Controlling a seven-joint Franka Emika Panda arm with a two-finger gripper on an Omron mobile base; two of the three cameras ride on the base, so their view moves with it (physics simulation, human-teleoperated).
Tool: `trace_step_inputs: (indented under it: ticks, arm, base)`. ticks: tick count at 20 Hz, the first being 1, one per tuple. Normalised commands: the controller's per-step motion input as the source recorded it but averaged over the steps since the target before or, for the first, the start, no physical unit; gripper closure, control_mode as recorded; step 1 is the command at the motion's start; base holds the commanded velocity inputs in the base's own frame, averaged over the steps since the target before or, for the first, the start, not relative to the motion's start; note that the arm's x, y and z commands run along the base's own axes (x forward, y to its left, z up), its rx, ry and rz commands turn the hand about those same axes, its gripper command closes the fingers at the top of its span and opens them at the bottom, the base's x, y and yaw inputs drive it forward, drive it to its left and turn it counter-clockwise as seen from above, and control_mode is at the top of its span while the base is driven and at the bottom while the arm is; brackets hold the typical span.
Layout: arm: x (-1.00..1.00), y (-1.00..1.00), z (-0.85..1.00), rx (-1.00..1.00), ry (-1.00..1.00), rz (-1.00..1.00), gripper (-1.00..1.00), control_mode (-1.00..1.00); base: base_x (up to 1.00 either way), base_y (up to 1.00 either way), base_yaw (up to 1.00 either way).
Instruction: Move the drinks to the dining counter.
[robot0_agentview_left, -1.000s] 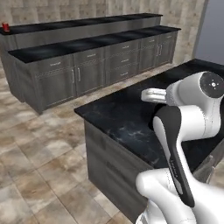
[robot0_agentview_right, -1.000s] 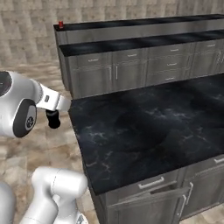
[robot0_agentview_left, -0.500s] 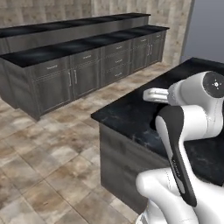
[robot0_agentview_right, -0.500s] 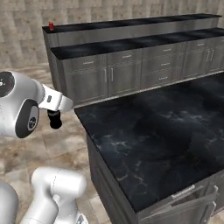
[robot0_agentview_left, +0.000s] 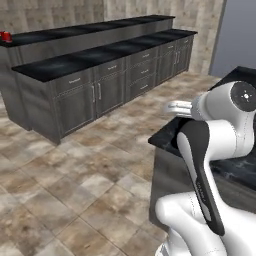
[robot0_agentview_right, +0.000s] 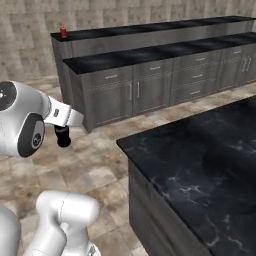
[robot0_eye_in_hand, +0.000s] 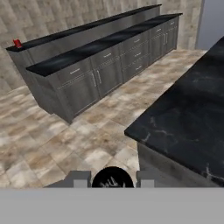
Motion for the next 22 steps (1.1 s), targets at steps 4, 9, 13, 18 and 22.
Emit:
trace_step_inputs:
  ticks: [4,9,13,18,22]
  arm:
    - [0.00,0.00,0.00,0.00,0.00,0.00,1.00,1.00]
    - [0.00,0.00,0.00,0.00,0.00,0.00,1.00,1.00]
    - [0.00,0.00,0.00,0.00,0.00,0.00,1.00,1.00]
    - [0.00,0.00,0.00,0.00,0.00,0.00,1.00,1.00]
    - [0.00,0.00,0.00,0.00,0.00,0.00,1.00,1.00]
  base:
    - [0.31,1.00,-0.12]
    - [0.30,1.00,-0.09]
    - [0.32,1.00,-0.10]
    - [0.49,1.00,-0.12]
    - [0.73,1.00,-0.13]
